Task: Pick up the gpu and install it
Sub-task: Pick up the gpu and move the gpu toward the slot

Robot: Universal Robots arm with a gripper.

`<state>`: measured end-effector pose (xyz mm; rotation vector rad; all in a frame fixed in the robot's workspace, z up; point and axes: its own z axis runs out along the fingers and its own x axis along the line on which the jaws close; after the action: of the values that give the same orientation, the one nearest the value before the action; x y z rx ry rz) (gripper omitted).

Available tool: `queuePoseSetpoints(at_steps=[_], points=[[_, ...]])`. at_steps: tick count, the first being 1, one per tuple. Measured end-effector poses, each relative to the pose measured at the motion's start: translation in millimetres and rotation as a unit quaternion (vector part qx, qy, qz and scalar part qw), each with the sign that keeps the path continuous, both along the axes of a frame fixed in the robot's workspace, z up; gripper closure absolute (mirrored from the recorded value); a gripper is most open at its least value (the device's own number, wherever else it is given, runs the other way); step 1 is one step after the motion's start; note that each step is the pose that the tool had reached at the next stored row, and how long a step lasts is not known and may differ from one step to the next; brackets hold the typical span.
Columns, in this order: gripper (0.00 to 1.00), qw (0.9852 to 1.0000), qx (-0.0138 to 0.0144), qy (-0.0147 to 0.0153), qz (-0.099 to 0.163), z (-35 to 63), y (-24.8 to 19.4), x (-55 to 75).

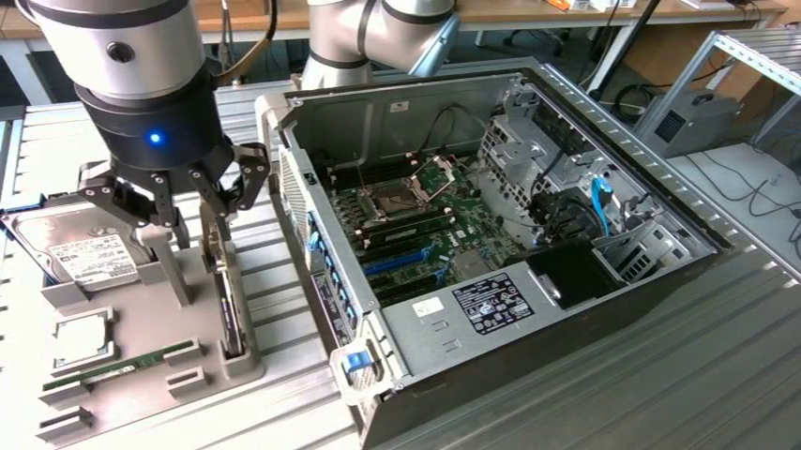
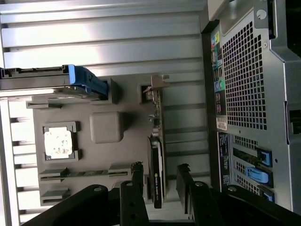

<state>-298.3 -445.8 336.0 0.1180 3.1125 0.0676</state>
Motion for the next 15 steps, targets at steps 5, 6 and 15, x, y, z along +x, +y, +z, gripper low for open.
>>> queuePoseSetpoints(at_steps=[5, 6, 15], points=[[0.58, 1.0000, 0.0000, 0.0000, 0.000, -13.2, 0.0, 0.0], [0.58, 1.0000, 0.0000, 0.0000, 0.000, -17.1, 0.0, 0.0], [0.58, 1.0000, 0.0000, 0.0000, 0.000, -18.7, 0.0, 0.0]])
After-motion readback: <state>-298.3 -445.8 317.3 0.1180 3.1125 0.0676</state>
